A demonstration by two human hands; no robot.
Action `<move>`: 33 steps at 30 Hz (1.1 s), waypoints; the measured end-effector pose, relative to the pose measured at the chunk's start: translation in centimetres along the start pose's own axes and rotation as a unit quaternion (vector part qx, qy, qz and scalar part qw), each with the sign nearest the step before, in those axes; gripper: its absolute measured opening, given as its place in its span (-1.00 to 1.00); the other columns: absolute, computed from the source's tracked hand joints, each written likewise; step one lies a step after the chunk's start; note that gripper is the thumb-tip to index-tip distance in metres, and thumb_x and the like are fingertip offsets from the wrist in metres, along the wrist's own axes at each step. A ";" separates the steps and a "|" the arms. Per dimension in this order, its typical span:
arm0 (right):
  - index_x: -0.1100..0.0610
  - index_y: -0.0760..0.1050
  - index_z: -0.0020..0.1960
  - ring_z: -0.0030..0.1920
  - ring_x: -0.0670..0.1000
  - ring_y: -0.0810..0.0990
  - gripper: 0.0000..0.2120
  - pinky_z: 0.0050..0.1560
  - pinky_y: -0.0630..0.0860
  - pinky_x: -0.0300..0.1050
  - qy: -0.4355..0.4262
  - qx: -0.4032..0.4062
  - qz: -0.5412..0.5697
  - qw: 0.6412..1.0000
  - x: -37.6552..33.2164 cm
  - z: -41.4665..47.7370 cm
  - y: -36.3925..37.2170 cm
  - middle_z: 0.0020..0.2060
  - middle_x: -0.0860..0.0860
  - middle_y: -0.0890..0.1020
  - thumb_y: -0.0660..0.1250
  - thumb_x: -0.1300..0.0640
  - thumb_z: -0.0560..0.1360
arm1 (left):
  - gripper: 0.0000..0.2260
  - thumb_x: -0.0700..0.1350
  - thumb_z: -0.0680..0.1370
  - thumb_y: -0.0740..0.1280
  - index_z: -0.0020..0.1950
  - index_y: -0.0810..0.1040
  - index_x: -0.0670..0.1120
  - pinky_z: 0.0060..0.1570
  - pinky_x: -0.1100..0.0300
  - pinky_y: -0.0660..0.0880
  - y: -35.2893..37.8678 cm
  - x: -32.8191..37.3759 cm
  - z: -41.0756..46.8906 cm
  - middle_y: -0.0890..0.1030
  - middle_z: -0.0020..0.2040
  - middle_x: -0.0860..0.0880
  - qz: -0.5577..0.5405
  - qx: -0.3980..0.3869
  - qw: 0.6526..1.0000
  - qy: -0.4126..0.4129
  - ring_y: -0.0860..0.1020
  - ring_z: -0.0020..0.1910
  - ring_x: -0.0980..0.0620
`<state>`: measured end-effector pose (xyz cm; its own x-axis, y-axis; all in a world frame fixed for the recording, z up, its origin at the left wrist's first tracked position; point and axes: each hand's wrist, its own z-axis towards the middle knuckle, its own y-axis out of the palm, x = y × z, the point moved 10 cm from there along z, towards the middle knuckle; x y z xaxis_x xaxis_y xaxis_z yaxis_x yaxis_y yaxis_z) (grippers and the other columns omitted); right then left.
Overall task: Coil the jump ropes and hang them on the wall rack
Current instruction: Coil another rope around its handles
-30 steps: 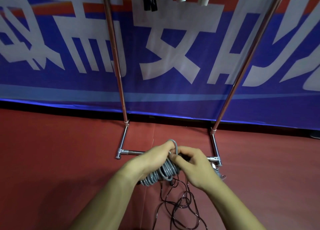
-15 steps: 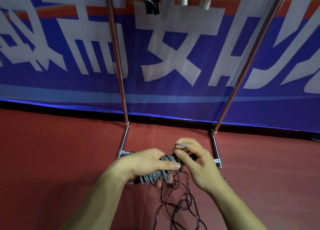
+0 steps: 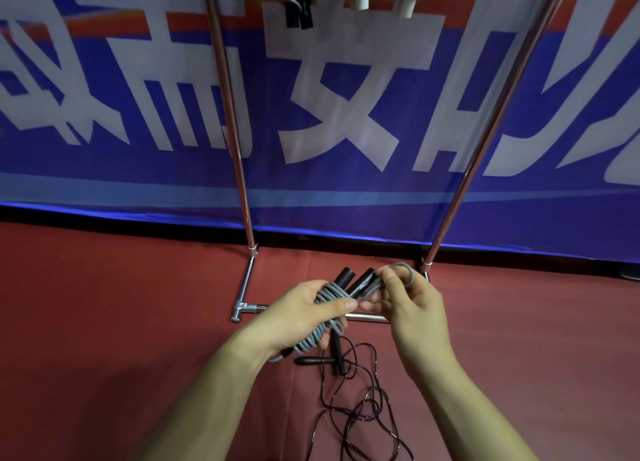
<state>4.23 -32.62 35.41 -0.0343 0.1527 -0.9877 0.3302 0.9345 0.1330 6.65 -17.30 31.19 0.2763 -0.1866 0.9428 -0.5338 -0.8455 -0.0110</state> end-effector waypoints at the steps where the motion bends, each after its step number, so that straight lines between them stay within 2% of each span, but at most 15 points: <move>1: 0.35 0.50 -0.07 -0.36 0.07 0.64 -0.81 -0.09 0.64 0.10 0.008 0.004 0.018 1.000 0.0 -0.1 -0.1 -0.40 0.09 0.56 0.27 0.23 0.63 | -0.67 0.15 0.45 0.49 0.05 0.60 -0.04 -0.35 0.12 0.41 -0.1 0.1 0.0 0.68 -0.18 -0.07 0.003 0.006 1.000 0.004 0.49 -0.43 -0.05; 4: 0.32 0.54 -0.05 -0.34 0.05 0.63 -0.94 -0.15 0.65 -0.02 0.026 0.007 0.059 0.998 0.1 -0.4 0.0 -0.41 0.08 0.56 0.30 0.36 0.58 | -0.60 0.19 0.41 0.48 0.10 0.60 -0.04 -0.32 0.06 0.42 -0.3 0.5 0.0 0.68 -0.18 -0.07 0.015 0.023 0.999 0.022 0.49 -0.41 -0.08; 7: 0.29 0.55 -0.05 -0.34 0.04 0.58 -0.89 -0.18 0.62 -0.10 0.061 0.019 0.111 0.992 1.0 -0.5 0.1 -0.39 0.10 0.55 0.29 0.44 0.52 | -0.72 0.10 0.53 0.45 0.12 0.59 -0.04 -0.33 0.10 0.43 -0.4 0.9 -0.1 0.69 -0.18 -0.07 0.040 0.033 0.998 0.039 0.50 -0.39 -0.08; 10: 0.26 0.52 -0.09 -0.40 -0.02 0.58 -0.85 -0.18 0.63 -0.14 0.093 0.032 0.148 0.984 1.6 -0.4 0.0 -0.43 0.06 0.53 0.26 0.46 0.53 | -0.82 0.01 0.59 0.40 0.11 0.57 -0.05 -0.40 0.17 0.43 -0.2 1.2 -0.3 0.69 -0.18 -0.09 0.043 0.034 0.997 0.048 0.49 -0.41 -0.07; 14: 0.24 0.51 -0.12 -0.40 0.00 0.59 -0.83 -0.14 0.66 -0.12 0.104 0.036 0.150 0.983 2.2 -0.2 -0.1 -0.40 0.09 0.52 0.26 0.46 0.53 | -0.67 -0.01 0.54 0.19 0.15 0.56 -0.19 -0.42 0.15 0.39 -0.2 0.8 -0.1 0.66 -0.19 -0.22 -0.044 0.028 0.998 0.026 0.45 -0.43 -0.09; 16: 0.24 0.51 -0.12 -0.38 -0.01 0.60 -0.83 -0.13 0.66 -0.13 0.114 0.035 0.157 0.980 2.6 -0.3 0.1 -0.40 0.08 0.54 0.26 0.46 0.54 | -0.68 -0.09 0.60 0.11 0.17 0.55 -0.24 -0.43 0.14 0.38 -0.4 0.5 0.0 0.64 -0.22 -0.23 -0.057 0.035 0.998 0.020 0.44 -0.45 -0.09; 21: 0.23 0.51 -0.12 -0.35 0.00 0.60 -0.84 -0.19 0.65 -0.18 0.129 0.031 0.217 0.967 2.8 -0.4 0.5 -0.39 0.10 0.55 0.27 0.44 0.55 | -0.71 -0.12 0.69 0.10 0.13 0.54 -0.27 -0.44 0.13 0.35 -0.6 0.4 0.1 0.63 -0.24 -0.27 -0.081 0.053 0.995 0.014 0.42 -0.52 -0.08; 24: 0.20 0.48 -0.09 -0.36 0.03 0.61 -0.84 -0.16 0.65 -0.13 0.105 0.029 0.192 0.975 2.1 -0.6 0.6 -0.38 0.09 0.55 0.29 0.44 0.55 | -0.68 -0.07 0.70 0.13 0.09 0.54 -0.29 -0.47 0.14 0.35 -0.7 0.3 0.1 0.64 -0.25 -0.26 -0.081 0.061 0.995 0.008 0.42 -0.52 -0.08; 27: 0.18 0.38 -0.05 -0.39 0.04 0.58 -0.77 -0.26 0.60 -0.15 0.043 0.026 0.131 0.990 0.6 -0.9 0.5 -0.42 0.04 0.54 0.32 0.47 0.52 | -0.66 -0.08 0.69 0.14 0.08 0.53 -0.35 -0.48 0.16 0.35 -1.0 0.2 0.1 0.63 -0.26 -0.24 -0.081 0.071 0.994 0.000 0.42 -0.51 -0.08; 30: 0.28 0.41 -0.08 -0.42 -0.03 0.53 -0.83 -0.35 0.50 -0.25 -0.019 0.017 0.035 0.999 -0.9 -1.3 0.4 -0.39 0.09 0.57 0.37 0.47 0.48 | -0.68 -0.08 0.68 0.14 -0.01 0.54 -0.29 -0.49 0.18 0.34 -1.0 0.2 0.0 0.63 -0.27 -0.25 -0.086 0.075 0.993 -0.008 0.42 -0.52 -0.07; 33: 0.34 0.44 -0.07 -0.40 -0.04 0.59 -0.87 -0.33 0.53 -0.25 -0.032 0.010 0.005 0.999 -0.8 -1.4 0.5 -0.38 0.09 0.61 0.38 0.45 0.48 | -0.70 -0.03 0.65 0.17 -0.01 0.54 -0.24 -0.52 0.21 0.35 -0.9 0.1 -0.1 0.63 -0.25 -0.25 -0.091 0.064 0.994 -0.013 0.43 -0.54 -0.07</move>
<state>3.08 -31.80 36.41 0.0287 0.1415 -0.9895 0.3488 0.9263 0.1425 7.14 -16.50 31.36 0.3809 -0.0372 0.9239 -0.3676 -0.9229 0.1144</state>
